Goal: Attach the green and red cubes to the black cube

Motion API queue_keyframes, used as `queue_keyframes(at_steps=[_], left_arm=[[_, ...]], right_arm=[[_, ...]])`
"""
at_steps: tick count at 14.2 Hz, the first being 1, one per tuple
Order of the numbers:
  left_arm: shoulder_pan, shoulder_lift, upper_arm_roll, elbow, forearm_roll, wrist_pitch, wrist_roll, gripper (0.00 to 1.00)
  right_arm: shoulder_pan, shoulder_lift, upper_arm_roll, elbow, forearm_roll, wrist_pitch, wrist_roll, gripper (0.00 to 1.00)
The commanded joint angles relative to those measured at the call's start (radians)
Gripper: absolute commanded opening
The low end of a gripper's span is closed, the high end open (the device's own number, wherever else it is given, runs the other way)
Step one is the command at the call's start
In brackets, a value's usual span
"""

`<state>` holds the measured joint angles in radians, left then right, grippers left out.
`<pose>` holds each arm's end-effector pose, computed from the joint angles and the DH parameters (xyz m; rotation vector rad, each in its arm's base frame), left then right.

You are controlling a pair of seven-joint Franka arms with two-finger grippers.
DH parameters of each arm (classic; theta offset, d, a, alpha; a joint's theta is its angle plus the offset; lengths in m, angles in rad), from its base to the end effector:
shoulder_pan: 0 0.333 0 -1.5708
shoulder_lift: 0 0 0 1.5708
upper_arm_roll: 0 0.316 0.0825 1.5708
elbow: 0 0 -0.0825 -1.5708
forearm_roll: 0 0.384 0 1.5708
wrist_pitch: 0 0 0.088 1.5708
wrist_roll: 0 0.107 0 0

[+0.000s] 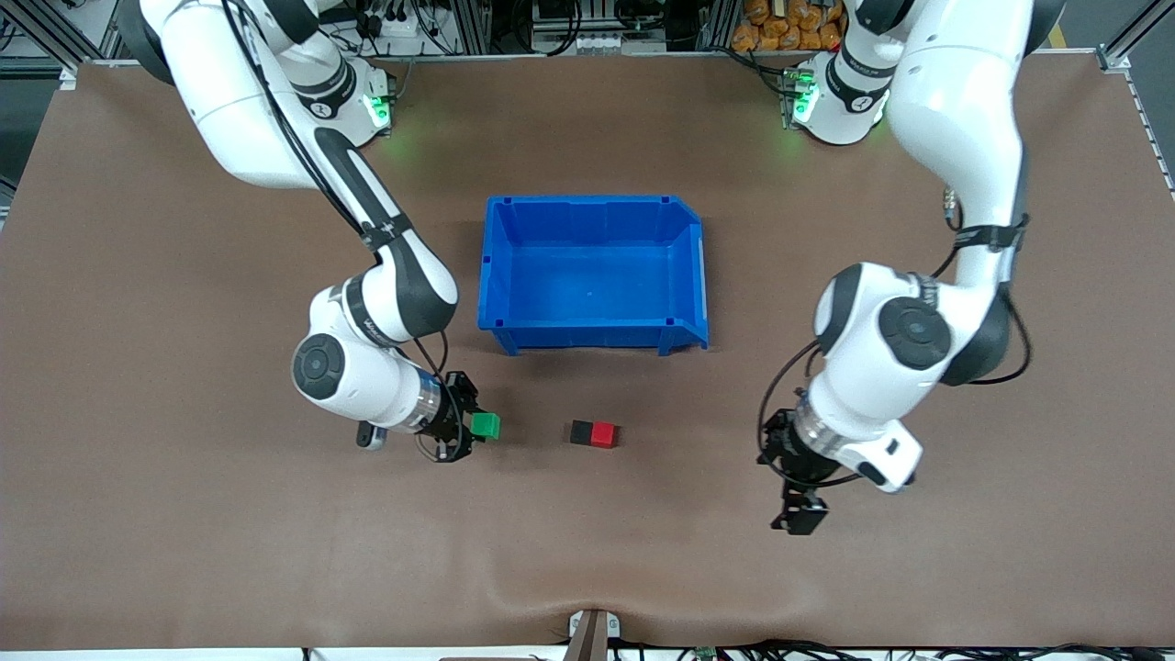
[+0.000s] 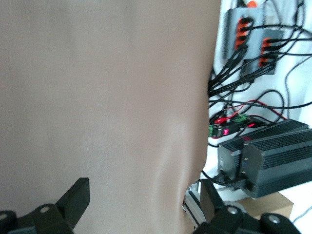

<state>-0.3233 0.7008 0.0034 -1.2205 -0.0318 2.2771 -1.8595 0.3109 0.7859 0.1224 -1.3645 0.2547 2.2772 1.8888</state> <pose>0.7357 -0.2454 0.3973 2.0011 1.9691 0.2014 0.6867 0.3014 0.2659 -1.9623 2.1257 0.3106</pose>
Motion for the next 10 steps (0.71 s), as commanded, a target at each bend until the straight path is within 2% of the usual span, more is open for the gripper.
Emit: queue_keyframes(at_steps=[1,6,10], left_arm=[[0.045,-0.127,-0.013,-0.138,0.013,-0.027,0.104,1.0],[0.137,-0.398,-0.023,-0.449,-0.008,-0.019,0.351,1.0],[0.179,-0.552,-0.025,-0.585,-0.02,-0.024,0.54,1.0]], right_arm=[[0.025,0.07,-0.009,0.099,0.014,0.016,0.055,0.0],[0.066,0.12,-0.017,0.117,0.012,0.093,0.098,0.0],[0.105,0.154,-0.03,0.154,0.009,0.087,0.105,0.0]])
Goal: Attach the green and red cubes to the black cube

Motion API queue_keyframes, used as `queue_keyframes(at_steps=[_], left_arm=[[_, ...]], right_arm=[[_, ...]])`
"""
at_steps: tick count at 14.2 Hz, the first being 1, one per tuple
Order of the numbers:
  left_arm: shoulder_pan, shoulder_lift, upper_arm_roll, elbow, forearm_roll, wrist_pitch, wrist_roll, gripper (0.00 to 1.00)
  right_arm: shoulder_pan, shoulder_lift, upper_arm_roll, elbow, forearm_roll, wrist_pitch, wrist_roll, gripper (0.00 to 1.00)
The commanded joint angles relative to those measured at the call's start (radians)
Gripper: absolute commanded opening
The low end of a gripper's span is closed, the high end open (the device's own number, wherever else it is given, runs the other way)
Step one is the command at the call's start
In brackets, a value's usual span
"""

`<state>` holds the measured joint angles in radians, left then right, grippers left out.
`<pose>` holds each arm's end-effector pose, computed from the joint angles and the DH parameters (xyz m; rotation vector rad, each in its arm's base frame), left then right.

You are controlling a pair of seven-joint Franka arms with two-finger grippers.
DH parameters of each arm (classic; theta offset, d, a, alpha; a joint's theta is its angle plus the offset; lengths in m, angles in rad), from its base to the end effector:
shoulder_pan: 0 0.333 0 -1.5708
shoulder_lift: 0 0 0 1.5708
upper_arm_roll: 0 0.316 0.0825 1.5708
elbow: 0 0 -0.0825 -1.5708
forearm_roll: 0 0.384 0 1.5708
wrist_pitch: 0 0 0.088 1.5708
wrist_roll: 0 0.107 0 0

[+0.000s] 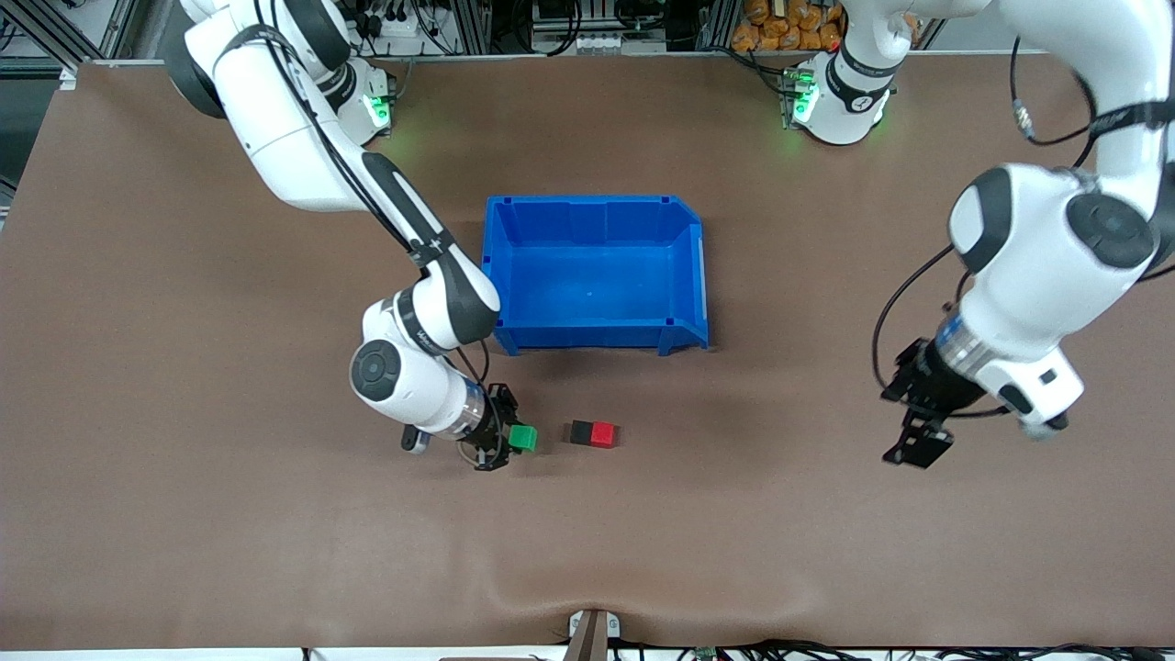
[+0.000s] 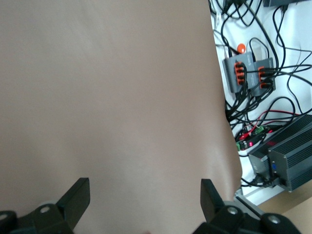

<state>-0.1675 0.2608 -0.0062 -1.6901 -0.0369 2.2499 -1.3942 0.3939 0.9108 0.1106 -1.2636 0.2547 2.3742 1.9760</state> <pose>0.6539 -0.1154 0.4749 2.3557 1.6814 0.2742 0.6850 0.3544 0.2273 -1.8912 2.1302 0.2834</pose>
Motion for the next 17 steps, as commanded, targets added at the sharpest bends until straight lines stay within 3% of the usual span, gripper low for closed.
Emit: queue_keyframes(at_steps=[1,8,14,15,17], left_arm=[[0.043,-0.141,-0.015,-0.134,-0.015,0.001,0.124,1.0],[0.118,-0.239,-0.011,-0.134,-0.009,-0.234,0.634,1.0],[0.137,-0.255,-0.024,-0.077,0.002,-0.338,0.858,1.0],[0.137,-0.255,-0.026,-0.068,0.009,-0.367,0.904,1.0],[0.138,-0.255,-0.028,-0.042,0.06,-0.43,1.034,1.0]], right_arm=[[0.026,0.04,-0.019,0.052,0.009,-0.01,0.02,0.0],[0.066,0.095,-0.02,0.067,0.008,0.002,0.058,0.0],[0.095,0.158,-0.02,0.139,0.008,0.023,0.075,0.0],[0.095,0.158,-0.02,0.139,0.008,0.025,0.075,0.08],[0.094,0.158,-0.022,0.135,0.001,0.023,0.076,0.89]])
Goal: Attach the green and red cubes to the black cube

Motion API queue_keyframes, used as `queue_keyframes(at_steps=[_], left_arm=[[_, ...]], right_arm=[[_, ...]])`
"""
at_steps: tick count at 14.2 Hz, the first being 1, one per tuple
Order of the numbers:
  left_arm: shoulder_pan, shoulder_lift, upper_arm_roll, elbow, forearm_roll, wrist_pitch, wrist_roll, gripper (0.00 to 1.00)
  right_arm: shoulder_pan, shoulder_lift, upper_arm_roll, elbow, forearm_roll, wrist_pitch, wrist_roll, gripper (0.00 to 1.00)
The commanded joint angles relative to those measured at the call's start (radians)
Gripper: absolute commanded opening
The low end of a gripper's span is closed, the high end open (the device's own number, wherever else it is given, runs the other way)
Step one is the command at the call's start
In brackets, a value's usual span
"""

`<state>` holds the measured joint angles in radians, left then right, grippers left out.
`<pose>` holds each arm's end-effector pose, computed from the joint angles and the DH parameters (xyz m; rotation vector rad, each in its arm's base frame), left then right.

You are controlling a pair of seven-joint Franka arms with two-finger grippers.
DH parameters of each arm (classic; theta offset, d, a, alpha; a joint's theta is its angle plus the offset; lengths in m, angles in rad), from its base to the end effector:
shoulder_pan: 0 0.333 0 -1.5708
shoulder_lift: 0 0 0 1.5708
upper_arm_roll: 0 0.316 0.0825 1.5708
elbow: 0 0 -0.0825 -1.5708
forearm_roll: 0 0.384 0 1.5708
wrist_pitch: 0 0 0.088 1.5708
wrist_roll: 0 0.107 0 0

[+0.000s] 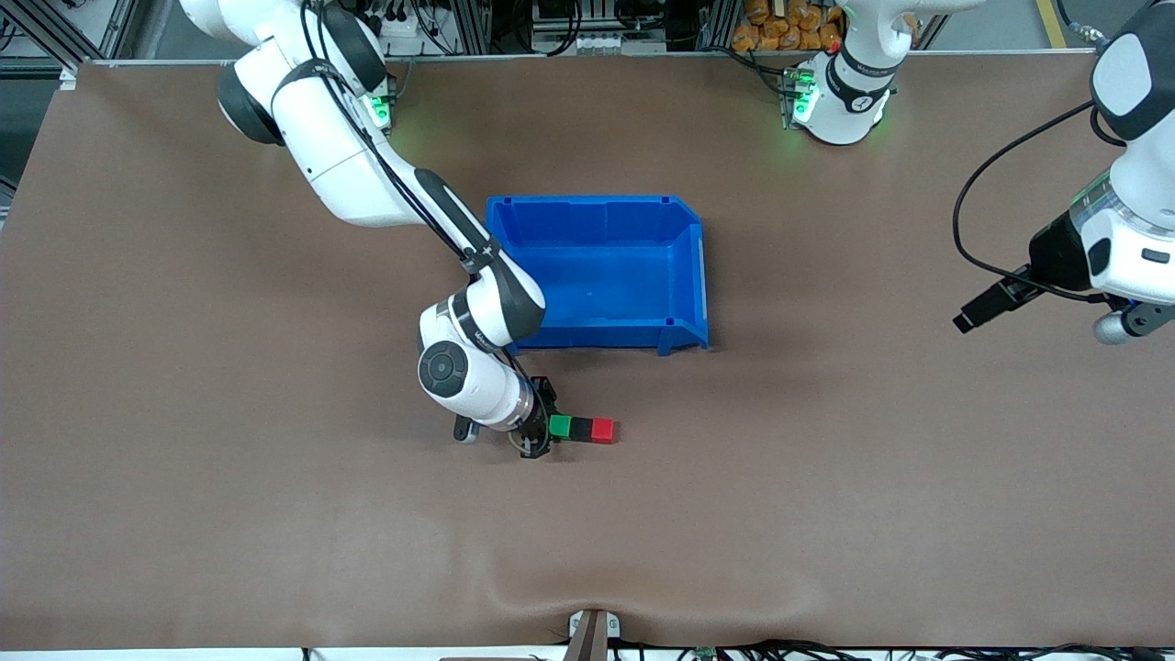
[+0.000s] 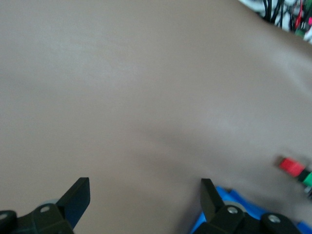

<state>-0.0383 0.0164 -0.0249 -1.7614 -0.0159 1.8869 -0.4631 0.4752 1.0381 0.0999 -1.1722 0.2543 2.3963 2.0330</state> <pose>0.5783 -0.0377 0.5527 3.0311 0.6208 0.1568 0.6651 0.4044 0.1732 -1.9114 2.1472 0.3068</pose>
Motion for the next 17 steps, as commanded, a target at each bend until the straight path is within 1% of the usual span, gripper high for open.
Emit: queue_keyframes(at_steps=[1,3,5,6,8,10,12,13,14,17], left_arm=[[0.009,-0.007,-0.007,0.052,0.051,-0.101,0.183,1.0],[0.009,-0.006,-0.007,0.091,0.065,-0.185,0.314,1.0],[0.003,-0.004,-0.009,0.123,0.067,-0.265,0.38,1.0],[0.0,-0.006,-0.009,0.128,0.067,-0.297,0.406,1.0],[0.0,-0.009,-0.009,0.128,0.07,-0.348,0.467,1.0],[0.0,-0.018,-0.016,0.126,0.093,-0.358,0.509,1.0],[-0.002,-0.02,-0.027,0.128,0.12,-0.348,0.509,1.0],[-0.002,-0.021,-0.047,0.128,0.131,-0.348,0.494,1.0],[0.001,-0.02,-0.059,0.134,0.119,-0.345,0.492,1.0],[0.008,-0.009,-0.058,0.189,0.042,-0.342,0.492,1.0]], right_arm=[[0.011,0.028,-0.011,0.043,0.0,-0.005,0.016,1.0],[-0.001,0.02,-0.011,0.04,-0.019,-0.012,0.007,1.0],[-0.026,-0.001,-0.009,0.04,-0.018,-0.037,0.001,1.0],[-0.041,-0.013,-0.009,0.042,-0.018,-0.058,0.0,1.0],[-0.072,-0.035,-0.008,0.049,-0.02,-0.153,-0.005,1.0],[-0.098,-0.049,0.0,0.052,-0.018,-0.169,-0.043,1.0],[-0.107,-0.053,-0.012,0.055,-0.021,-0.169,-0.054,1.0],[-0.116,-0.073,-0.014,0.055,-0.023,-0.169,-0.075,1.0],[-0.134,-0.084,-0.009,0.055,-0.021,-0.167,-0.109,1.0],[-0.151,-0.113,-0.009,0.052,-0.02,-0.174,-0.171,1.0]])
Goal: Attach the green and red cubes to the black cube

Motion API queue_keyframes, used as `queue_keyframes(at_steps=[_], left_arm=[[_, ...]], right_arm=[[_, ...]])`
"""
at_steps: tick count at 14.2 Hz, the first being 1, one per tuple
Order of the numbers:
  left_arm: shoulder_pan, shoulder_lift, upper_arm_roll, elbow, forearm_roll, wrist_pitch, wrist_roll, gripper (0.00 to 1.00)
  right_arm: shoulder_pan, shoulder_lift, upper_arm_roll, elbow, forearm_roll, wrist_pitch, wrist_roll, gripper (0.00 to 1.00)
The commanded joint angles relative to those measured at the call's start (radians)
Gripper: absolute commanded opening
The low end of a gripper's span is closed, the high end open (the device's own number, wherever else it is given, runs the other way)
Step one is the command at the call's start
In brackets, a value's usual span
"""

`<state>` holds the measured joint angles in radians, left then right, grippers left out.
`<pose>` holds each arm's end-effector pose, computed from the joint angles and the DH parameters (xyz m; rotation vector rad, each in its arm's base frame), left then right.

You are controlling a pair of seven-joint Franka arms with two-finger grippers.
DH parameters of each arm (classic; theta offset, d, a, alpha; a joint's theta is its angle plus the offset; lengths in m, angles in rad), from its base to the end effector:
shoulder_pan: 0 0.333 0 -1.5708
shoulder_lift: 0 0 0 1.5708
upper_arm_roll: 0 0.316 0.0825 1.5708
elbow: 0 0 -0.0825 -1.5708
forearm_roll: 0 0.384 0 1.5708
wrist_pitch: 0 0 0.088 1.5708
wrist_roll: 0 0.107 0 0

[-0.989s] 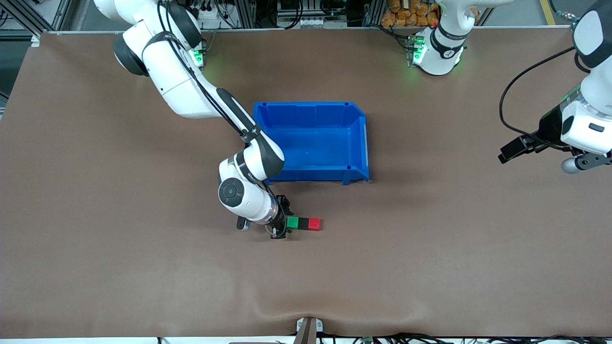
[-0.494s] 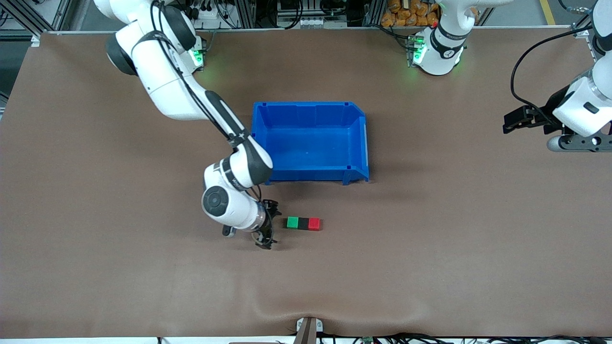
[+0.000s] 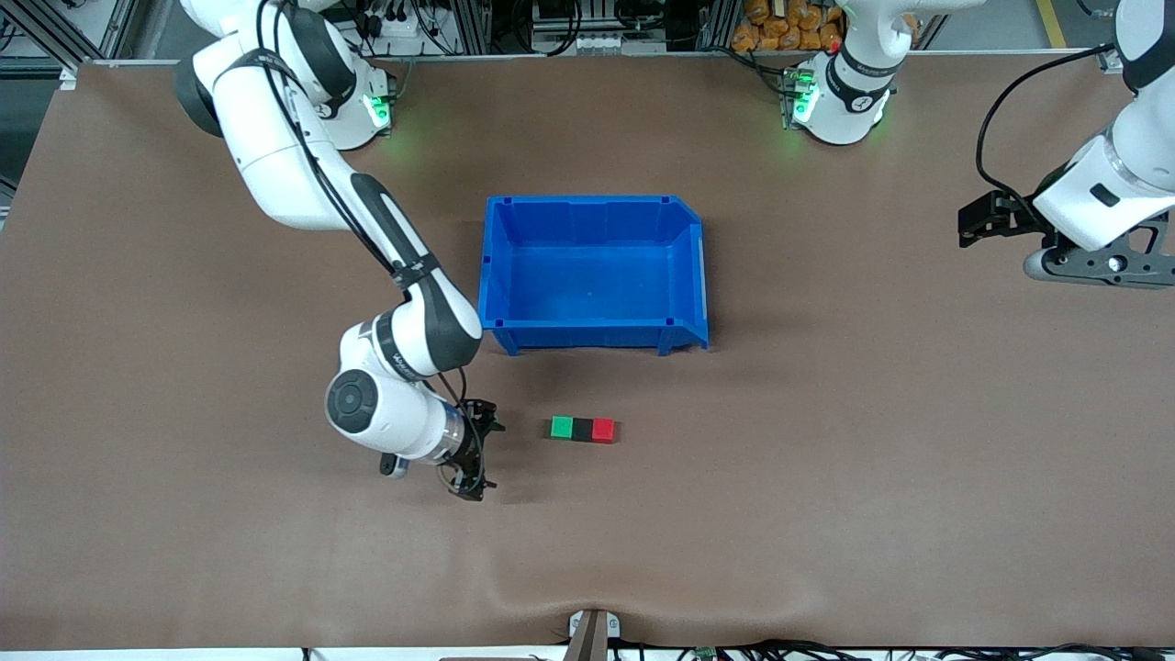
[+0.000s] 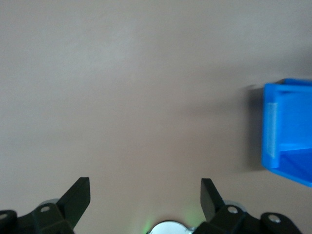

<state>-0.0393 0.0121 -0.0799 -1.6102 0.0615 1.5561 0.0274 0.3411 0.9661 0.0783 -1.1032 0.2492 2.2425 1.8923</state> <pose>0.5517 -0.0591 0.5982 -3.0682 0.2271 0.0974 0.7265 0.3087 0.2460 -1.9415 2.1043 0.2544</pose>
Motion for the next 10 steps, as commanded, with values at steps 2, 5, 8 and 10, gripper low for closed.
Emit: queue_keyframes(at_steps=[2,5,8,10], left_arm=[[0.009,0.0,-0.004,0.039,-0.042,0.009,-0.001,1.0],[0.01,0.002,-0.003,0.039,-0.042,0.027,0.0,1.0],[0.01,0.003,-0.001,0.038,-0.04,0.047,0.0,1.0],[0.013,0.003,-0.001,0.035,-0.04,0.047,0.0,1.0]], right_arm=[[-0.028,-0.067,0.008,-0.021,-0.019,-0.044,-0.03,1.0],[-0.05,-0.096,-0.005,-0.02,-0.05,-0.141,-0.047,1.0],[-0.079,-0.119,-0.005,-0.017,-0.053,-0.295,-0.12,1.0],[-0.102,-0.153,-0.003,-0.017,-0.048,-0.356,-0.182,1.0]])
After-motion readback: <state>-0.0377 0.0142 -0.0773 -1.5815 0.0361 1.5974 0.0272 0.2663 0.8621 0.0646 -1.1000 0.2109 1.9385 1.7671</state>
